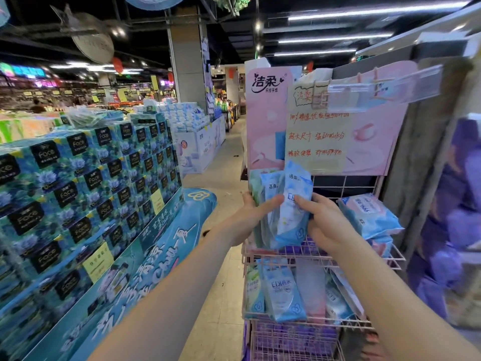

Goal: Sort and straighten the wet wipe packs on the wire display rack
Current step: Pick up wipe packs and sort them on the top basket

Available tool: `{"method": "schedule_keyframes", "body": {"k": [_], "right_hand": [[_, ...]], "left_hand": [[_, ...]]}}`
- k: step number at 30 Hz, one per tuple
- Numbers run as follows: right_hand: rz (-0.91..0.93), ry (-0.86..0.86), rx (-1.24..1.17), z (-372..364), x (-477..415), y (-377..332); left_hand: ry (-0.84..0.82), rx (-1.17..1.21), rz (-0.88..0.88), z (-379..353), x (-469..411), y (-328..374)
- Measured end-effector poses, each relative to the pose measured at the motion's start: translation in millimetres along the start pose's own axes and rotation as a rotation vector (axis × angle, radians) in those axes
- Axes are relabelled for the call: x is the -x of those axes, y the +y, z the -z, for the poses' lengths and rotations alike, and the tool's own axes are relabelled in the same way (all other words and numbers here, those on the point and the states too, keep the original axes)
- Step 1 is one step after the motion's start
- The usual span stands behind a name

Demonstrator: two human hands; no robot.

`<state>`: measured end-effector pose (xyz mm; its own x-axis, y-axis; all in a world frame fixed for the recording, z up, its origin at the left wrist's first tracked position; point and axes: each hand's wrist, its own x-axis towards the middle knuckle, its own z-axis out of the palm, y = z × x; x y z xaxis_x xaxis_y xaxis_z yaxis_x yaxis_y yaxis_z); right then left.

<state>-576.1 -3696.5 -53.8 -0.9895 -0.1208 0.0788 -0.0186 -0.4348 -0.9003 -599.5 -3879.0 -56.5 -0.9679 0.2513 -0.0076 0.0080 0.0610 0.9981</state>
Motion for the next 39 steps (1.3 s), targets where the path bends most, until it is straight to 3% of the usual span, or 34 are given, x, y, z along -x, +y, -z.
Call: {"method": "schedule_keyframes", "body": {"k": [8, 12, 18, 29, 39], "right_hand": [[-0.055, 0.082, -0.119, 16, -3, 9], [-0.081, 0.031, -0.046, 16, 6, 20], [-0.028, -0.063, 0.078, 4, 12, 26], [-0.058, -0.066, -0.068, 20, 13, 14], [0.041, 0.084, -0.075, 35, -2, -19]], "left_hand": [[-0.015, 0.359, -0.01, -27, 1, -2], [0.141, 0.416, 0.057, -41, -2, -1], [0.202, 0.348, 0.119, -50, -6, -4], [0.149, 0.326, 0.078, -37, -15, -22], [0.288, 0.169, -0.08, -15, -17, -37]]}}
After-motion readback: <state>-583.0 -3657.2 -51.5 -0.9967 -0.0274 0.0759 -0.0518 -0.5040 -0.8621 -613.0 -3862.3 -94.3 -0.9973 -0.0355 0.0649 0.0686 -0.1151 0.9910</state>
